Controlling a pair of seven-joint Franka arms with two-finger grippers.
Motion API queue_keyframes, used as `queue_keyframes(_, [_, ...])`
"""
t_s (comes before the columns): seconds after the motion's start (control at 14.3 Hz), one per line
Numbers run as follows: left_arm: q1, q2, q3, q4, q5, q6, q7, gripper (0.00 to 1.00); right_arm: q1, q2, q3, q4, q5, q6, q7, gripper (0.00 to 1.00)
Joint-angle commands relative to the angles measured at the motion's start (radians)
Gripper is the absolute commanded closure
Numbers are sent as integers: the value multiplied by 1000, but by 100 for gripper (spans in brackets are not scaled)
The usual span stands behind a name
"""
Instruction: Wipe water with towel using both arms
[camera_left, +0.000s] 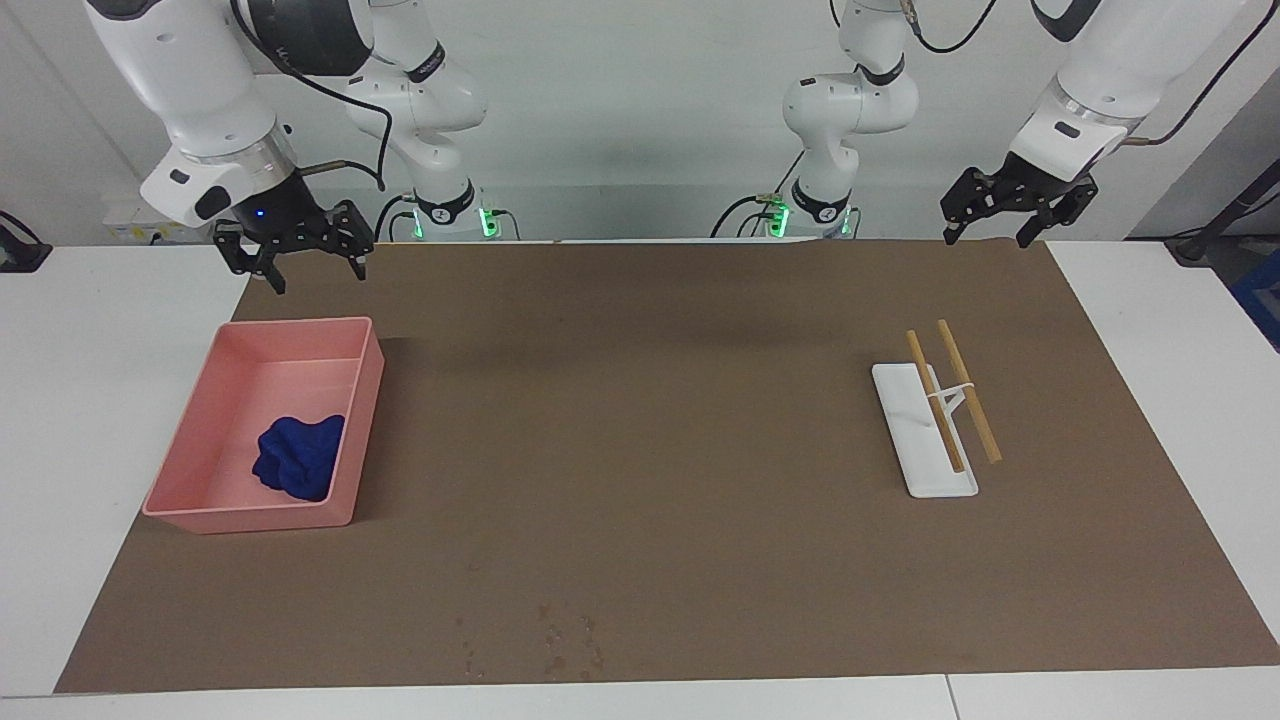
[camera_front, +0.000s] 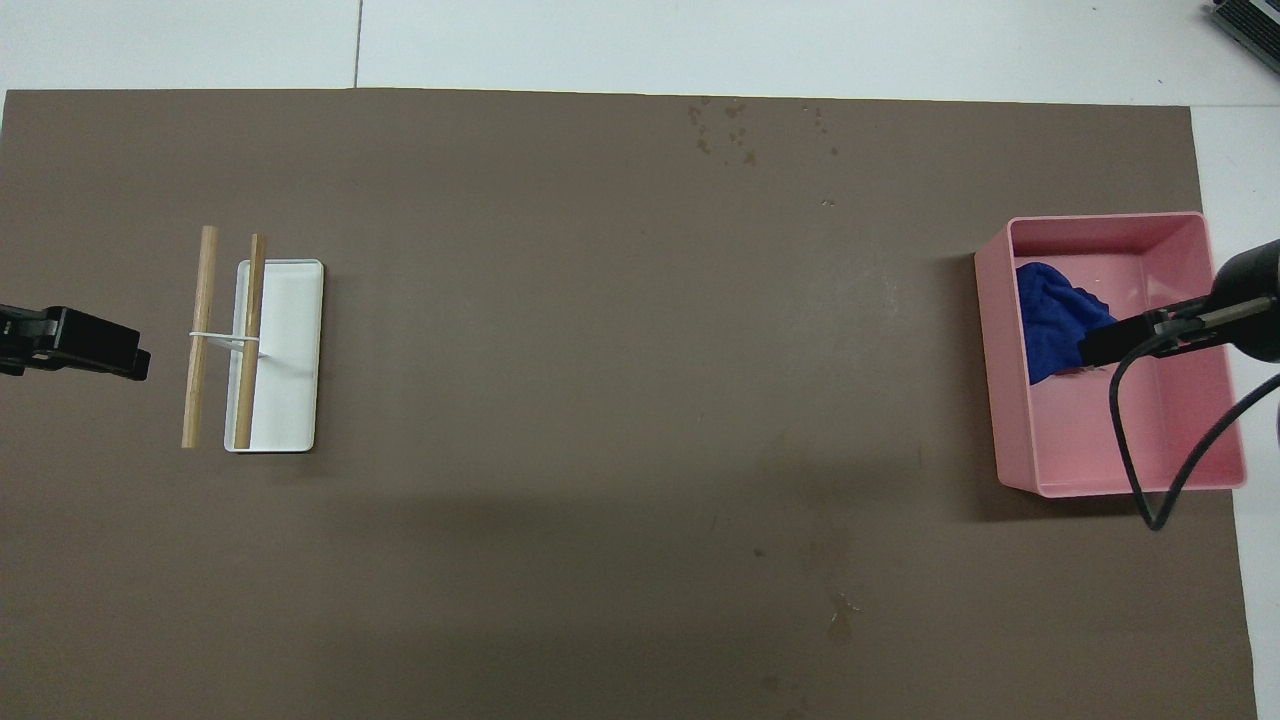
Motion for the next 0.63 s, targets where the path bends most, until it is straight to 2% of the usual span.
queue_keyframes(0.0, [-5, -23, 5, -25, 13, 2, -1, 0, -98, 14, 70, 22, -10, -1, 9, 0])
queue_keyframes(0.14, [-5, -23, 5, -25, 13, 2, -1, 0, -187, 14, 156, 22, -10, -1, 9, 0])
queue_keyframes(0.56, [-5, -23, 5, -25, 13, 2, -1, 0, -169, 10, 156, 32, -13, -16, 11, 0])
